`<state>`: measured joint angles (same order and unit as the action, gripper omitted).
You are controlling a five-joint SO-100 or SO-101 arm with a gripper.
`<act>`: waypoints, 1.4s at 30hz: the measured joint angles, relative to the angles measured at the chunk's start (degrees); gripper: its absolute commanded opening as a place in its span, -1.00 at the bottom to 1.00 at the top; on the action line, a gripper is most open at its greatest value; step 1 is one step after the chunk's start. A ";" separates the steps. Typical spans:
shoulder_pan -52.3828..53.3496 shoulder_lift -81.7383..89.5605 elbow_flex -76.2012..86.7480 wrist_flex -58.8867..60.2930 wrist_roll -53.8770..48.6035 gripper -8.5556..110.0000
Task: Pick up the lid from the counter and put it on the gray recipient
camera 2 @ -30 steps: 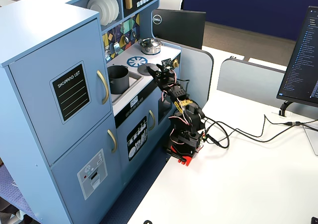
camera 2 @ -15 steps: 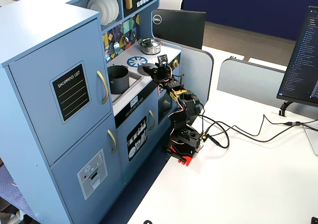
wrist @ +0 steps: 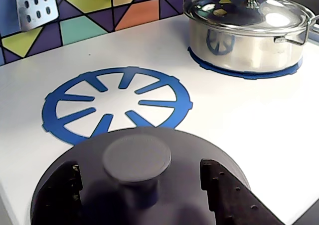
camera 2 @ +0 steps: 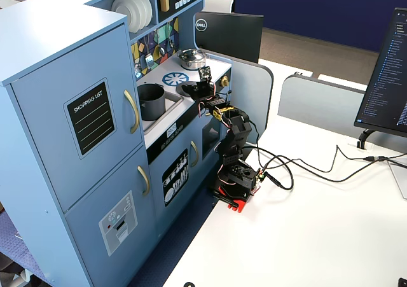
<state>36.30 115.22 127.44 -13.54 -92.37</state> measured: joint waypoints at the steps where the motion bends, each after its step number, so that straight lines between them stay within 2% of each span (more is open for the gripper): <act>1: 0.00 -0.79 -0.53 -0.44 0.00 -0.51; 12: -0.09 -8.09 -3.78 -3.87 0.26 -0.59; 15: -0.18 -9.14 -4.04 -5.01 0.53 -0.86; 29: -3.78 -10.63 -5.80 -8.70 -0.35 -0.86; 42: -12.74 8.61 -20.21 14.06 1.67 -0.86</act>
<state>23.55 123.84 107.23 0.53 -90.70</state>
